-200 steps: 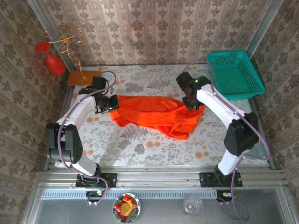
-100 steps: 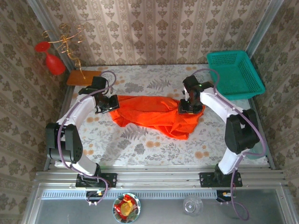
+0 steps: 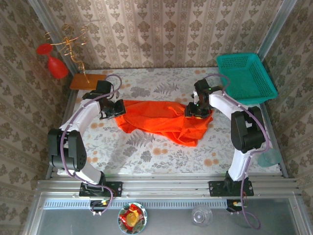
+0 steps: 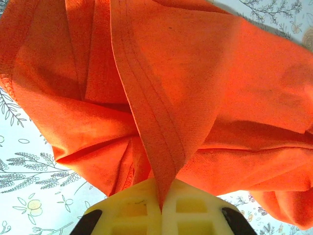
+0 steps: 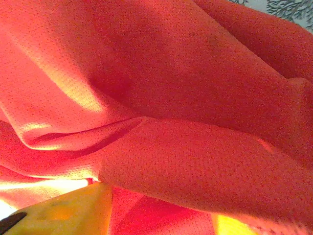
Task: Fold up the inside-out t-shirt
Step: Flatten out the T-shirt at the center of the table.
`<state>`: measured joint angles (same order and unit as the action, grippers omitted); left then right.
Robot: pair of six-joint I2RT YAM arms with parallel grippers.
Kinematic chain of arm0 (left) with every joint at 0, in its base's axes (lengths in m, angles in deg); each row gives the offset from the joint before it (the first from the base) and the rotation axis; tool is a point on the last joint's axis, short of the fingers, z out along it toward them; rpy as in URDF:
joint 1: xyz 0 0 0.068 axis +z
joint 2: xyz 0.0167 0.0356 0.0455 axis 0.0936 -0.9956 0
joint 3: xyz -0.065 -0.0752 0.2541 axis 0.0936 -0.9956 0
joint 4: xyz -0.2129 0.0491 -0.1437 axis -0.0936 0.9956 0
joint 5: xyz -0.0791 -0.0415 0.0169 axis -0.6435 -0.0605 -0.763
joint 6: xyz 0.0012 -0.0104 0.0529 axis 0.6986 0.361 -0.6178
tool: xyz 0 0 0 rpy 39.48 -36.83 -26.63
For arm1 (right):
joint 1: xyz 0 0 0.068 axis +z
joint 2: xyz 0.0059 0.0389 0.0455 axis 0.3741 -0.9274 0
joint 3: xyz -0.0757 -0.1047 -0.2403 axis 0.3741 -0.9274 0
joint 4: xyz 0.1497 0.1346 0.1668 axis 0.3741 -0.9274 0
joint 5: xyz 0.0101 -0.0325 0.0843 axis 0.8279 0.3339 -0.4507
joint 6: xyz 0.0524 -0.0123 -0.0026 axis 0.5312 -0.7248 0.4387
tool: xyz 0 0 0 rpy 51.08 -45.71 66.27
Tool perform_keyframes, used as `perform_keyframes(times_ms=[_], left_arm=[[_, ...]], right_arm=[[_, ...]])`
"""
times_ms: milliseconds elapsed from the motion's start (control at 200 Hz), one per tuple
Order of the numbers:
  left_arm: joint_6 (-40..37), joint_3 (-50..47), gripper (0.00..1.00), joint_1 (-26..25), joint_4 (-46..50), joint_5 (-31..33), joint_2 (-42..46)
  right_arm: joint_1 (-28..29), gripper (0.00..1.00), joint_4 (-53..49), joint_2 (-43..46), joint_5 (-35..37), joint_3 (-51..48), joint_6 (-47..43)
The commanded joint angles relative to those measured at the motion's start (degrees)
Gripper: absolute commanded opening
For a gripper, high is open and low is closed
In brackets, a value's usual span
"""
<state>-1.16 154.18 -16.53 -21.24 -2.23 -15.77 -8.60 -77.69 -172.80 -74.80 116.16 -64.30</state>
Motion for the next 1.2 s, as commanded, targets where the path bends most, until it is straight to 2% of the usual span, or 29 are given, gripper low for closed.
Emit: perform_keyframes(times_ms=[0, 360, 700, 790, 890, 970, 1040, 1195], left_arm=[[-0.69, -0.46, 0.00, 0.37, -0.13, -0.71, 1.10], [-0.76, -0.56, 0.00, 0.35, -0.32, -0.67, 0.84], [-1.11, -1.15, 0.00, 0.35, -0.22, -0.74, 0.77], [-1.03, -1.16, 0.00, 0.37, -0.43, -0.79, 0.78], [-1.05, -1.31, 0.00, 0.34, -0.45, -0.79, 0.69], [-1.03, -1.38, 0.00, 0.30, -0.38, -0.79, 0.65], [-1.10, -1.51, 0.00, 0.35, -0.39, -0.71, 0.67], [-0.94, -1.55, 0.00, 0.35, -0.53, -0.88, 0.23]], right_arm=[[-0.65, 0.56, 1.84, -1.05, -3.94, -0.27, -0.37], [-1.23, 0.50, 5.16, 3.95, -10.11, -4.21, 0.16], [-1.27, 0.34, 6.40, 7.00, -10.39, -6.38, 0.61], [-1.26, 0.31, 5.61, 6.38, -6.83, -6.13, 0.82], [-1.30, 0.31, 2.34, 5.00, 2.31, -4.91, 1.88], [-1.32, 0.34, 1.68, 4.52, 5.88, -5.10, 2.33], [-1.27, 0.38, 2.52, 4.18, 5.75, -5.61, 2.31], [-1.28, 0.40, 7.14, 2.46, -0.83, -6.77, 3.10]])
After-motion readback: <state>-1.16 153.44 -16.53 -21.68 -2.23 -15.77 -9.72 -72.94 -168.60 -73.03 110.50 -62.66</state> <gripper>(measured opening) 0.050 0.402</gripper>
